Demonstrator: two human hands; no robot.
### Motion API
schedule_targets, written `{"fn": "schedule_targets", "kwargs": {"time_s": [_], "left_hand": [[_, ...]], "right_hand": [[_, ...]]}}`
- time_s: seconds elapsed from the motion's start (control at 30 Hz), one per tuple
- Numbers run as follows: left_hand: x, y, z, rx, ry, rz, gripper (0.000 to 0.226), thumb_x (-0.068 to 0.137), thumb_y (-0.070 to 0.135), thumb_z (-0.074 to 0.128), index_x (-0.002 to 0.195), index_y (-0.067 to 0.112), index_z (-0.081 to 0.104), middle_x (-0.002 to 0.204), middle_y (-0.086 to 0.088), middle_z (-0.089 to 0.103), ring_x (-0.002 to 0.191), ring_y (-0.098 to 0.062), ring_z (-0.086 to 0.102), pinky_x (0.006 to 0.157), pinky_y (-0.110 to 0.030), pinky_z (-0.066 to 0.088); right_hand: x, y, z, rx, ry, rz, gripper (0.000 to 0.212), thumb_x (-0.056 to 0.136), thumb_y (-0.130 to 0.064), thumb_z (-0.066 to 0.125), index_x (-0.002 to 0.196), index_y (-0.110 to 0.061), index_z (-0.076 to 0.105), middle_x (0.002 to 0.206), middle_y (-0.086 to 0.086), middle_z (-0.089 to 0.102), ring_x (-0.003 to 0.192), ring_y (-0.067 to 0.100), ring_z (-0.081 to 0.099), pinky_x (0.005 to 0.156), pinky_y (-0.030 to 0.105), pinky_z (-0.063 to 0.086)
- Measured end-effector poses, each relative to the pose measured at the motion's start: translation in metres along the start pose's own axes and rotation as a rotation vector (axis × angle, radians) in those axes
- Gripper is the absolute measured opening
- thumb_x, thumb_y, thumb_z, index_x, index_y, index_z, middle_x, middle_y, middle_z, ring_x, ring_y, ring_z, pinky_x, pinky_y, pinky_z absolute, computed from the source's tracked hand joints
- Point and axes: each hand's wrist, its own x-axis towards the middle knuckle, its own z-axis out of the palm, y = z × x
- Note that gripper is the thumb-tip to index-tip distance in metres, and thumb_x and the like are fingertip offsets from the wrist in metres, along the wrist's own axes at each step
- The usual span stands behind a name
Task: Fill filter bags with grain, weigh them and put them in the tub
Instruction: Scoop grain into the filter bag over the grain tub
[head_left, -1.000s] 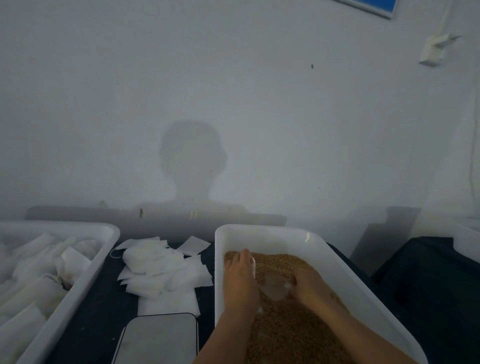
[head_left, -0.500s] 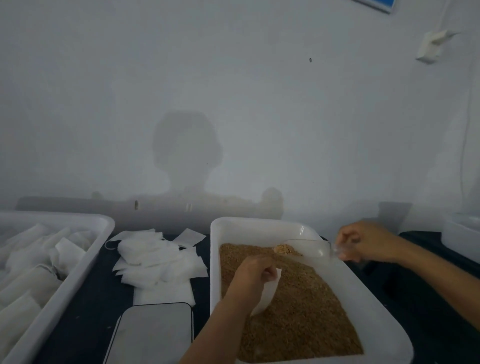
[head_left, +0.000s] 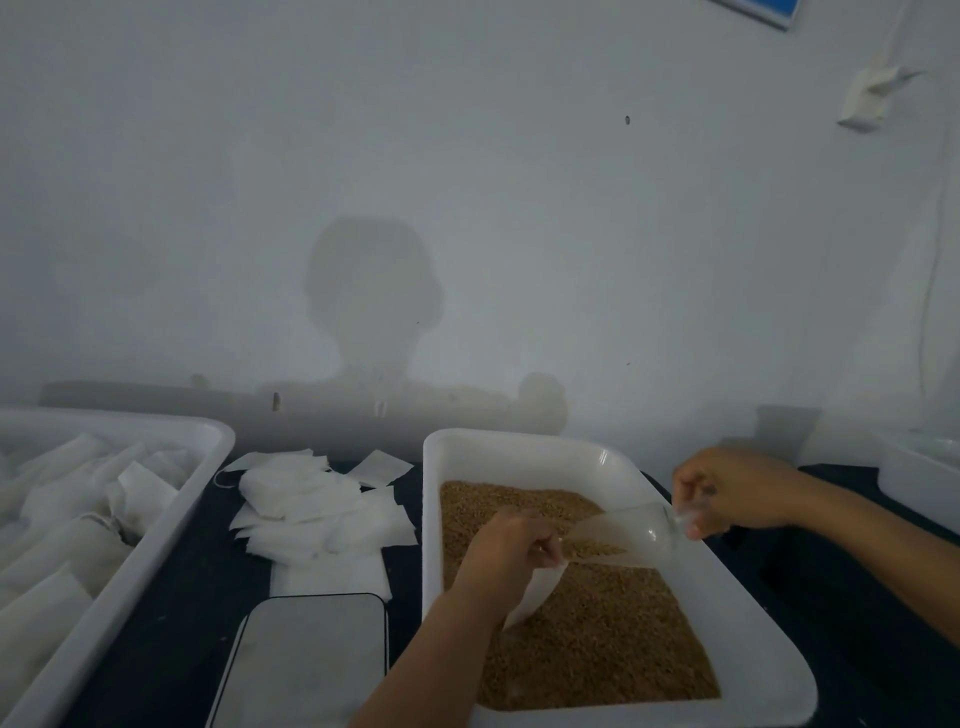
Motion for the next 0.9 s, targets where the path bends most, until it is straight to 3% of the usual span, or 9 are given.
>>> {"fn": "schedule_targets", "kwargs": {"time_s": [0.13,0.23,0.3,0.4,0.5,0.63,0.77,0.9], "left_hand": [[0.001,-0.001,0.0,0.014,0.014,-0.01,0.01,0.084,0.004,0.062,0.081,0.008,0.071,0.088,-0.003,0.068,0.085,-0.011,0.056,0.076,-0.024,0.045],[0.0,-0.002,0.001,0.017,0.033,-0.001,0.009,0.085,0.006,0.063,0.081,0.009,0.071,0.088,-0.001,0.069,0.077,-0.001,0.048,0.068,-0.003,0.035],[-0.001,-0.003,0.003,0.017,0.045,0.004,0.009,0.085,0.008,0.063,0.081,0.01,0.071,0.088,0.0,0.069,0.071,0.007,0.042,0.065,0.002,0.03],[0.0,-0.005,0.004,0.024,0.041,-0.007,0.01,0.086,0.008,0.062,0.082,0.012,0.07,0.089,0.003,0.069,0.071,0.013,0.04,0.064,0.002,0.029],[0.001,-0.006,0.005,0.042,0.018,-0.025,0.011,0.086,0.006,0.06,0.082,0.012,0.069,0.088,0.003,0.068,0.074,0.005,0.043,0.063,0.001,0.029],[0.002,-0.007,0.005,0.038,0.005,-0.086,0.013,0.087,0.006,0.056,0.082,0.014,0.065,0.079,0.01,0.059,0.064,0.009,0.046,0.06,0.0,0.032],[0.003,-0.008,0.006,0.051,0.006,-0.138,0.014,0.089,0.005,0.053,0.085,0.014,0.063,0.08,0.007,0.058,0.073,-0.002,0.048,0.057,-0.004,0.031],[0.003,-0.006,0.002,-0.125,0.13,-0.257,0.021,0.092,0.001,0.048,0.082,0.018,0.055,0.082,0.007,0.056,0.076,-0.005,0.049,0.061,-0.007,0.033]], "right_hand": [[0.002,-0.004,-0.006,-0.105,0.032,0.009,0.014,0.074,-0.026,0.076,0.077,-0.028,0.062,0.081,-0.015,0.062,0.082,0.006,0.06,0.072,0.025,0.047],[0.004,-0.005,-0.008,-0.132,0.048,0.012,0.017,0.073,-0.027,0.077,0.077,-0.03,0.06,0.081,-0.016,0.059,0.083,0.006,0.059,0.07,0.022,0.044],[0.004,-0.005,-0.008,-0.146,0.066,0.014,0.017,0.072,-0.028,0.077,0.078,-0.029,0.061,0.082,-0.016,0.06,0.085,0.007,0.06,0.072,0.024,0.046],[0.003,-0.004,-0.008,-0.156,0.083,0.013,0.017,0.071,-0.029,0.078,0.081,-0.028,0.063,0.083,-0.016,0.06,0.086,0.007,0.06,0.073,0.024,0.046],[0.001,-0.004,-0.006,-0.177,0.097,0.012,0.017,0.072,-0.03,0.077,0.081,-0.03,0.062,0.083,-0.015,0.06,0.084,0.006,0.06,0.071,0.023,0.045],[-0.006,-0.004,0.002,-0.185,0.171,-0.021,0.015,0.074,-0.031,0.075,0.081,-0.031,0.062,0.078,-0.013,0.063,0.077,0.004,0.06,0.071,0.024,0.048],[-0.014,-0.002,0.01,-0.236,0.285,-0.085,0.017,0.079,-0.037,0.069,0.08,-0.038,0.052,0.079,-0.016,0.059,0.079,0.003,0.056,0.074,0.026,0.048],[-0.017,0.006,0.015,-0.069,0.314,-0.049,0.019,0.078,-0.035,0.071,0.073,-0.036,0.052,0.076,-0.016,0.058,0.077,0.002,0.056,0.069,0.026,0.046]]}}
